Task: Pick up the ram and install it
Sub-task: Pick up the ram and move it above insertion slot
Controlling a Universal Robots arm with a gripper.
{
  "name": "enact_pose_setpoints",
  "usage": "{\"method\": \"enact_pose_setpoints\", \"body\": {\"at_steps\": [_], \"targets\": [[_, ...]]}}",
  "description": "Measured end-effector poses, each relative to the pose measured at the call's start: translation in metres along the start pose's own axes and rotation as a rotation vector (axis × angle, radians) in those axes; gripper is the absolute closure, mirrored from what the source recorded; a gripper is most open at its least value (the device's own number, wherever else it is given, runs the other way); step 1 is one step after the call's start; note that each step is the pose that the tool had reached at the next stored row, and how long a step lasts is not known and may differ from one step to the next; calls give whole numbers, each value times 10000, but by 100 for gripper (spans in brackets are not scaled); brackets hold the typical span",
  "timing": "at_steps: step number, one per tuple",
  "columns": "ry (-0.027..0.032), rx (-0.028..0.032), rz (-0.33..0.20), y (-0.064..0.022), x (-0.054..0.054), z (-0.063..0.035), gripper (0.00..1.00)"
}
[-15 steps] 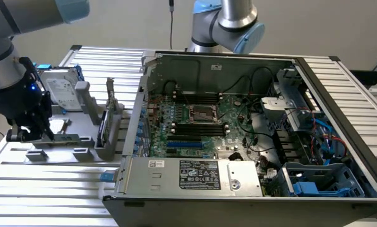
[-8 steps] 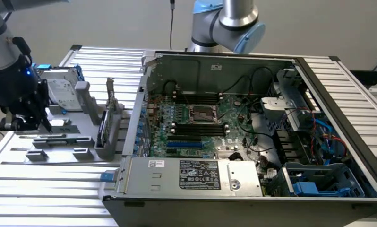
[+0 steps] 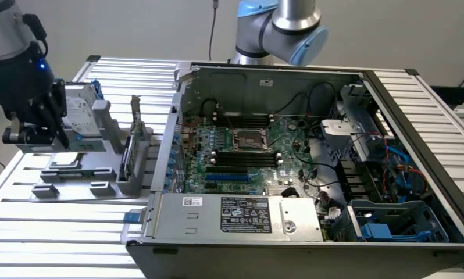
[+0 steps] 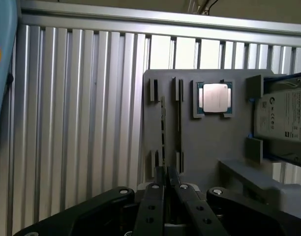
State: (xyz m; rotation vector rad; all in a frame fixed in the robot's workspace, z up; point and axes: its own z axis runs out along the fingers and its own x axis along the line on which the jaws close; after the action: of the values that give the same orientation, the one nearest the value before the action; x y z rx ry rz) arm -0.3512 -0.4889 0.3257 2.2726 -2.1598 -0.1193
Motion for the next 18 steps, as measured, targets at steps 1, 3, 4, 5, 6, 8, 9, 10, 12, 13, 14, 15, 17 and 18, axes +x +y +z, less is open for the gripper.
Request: {"method": "enact_pose_setpoints", "body": {"at_steps": [1,3,4,5,6,8,9,10,12,13,14,15,17,18], "targets": [[-5,-20,0,-42,-1,-47,86],[-11,-64,0,-126,-1,-143,86],[-14,-87,-1,-168,0,-191,86],[-18,-108,-2,-211,0,-239,86],[-24,-128,-3,-256,-1,-288,86],[-31,-172,-3,-338,-2,-382,86],[-35,-194,-4,-379,-2,-429,86],[-37,-218,-5,-420,-2,-476,86],[-42,-267,-7,-502,-2,-569,86],[-46,-291,-6,-543,-2,-613,86],[-48,-319,-5,-587,-2,-658,86],[-49,-346,-5,-629,-2,-700,86],[-57,-398,-4,-717,-1,-772,86],[-60,-423,-2,-758,0,-801,86]]}}
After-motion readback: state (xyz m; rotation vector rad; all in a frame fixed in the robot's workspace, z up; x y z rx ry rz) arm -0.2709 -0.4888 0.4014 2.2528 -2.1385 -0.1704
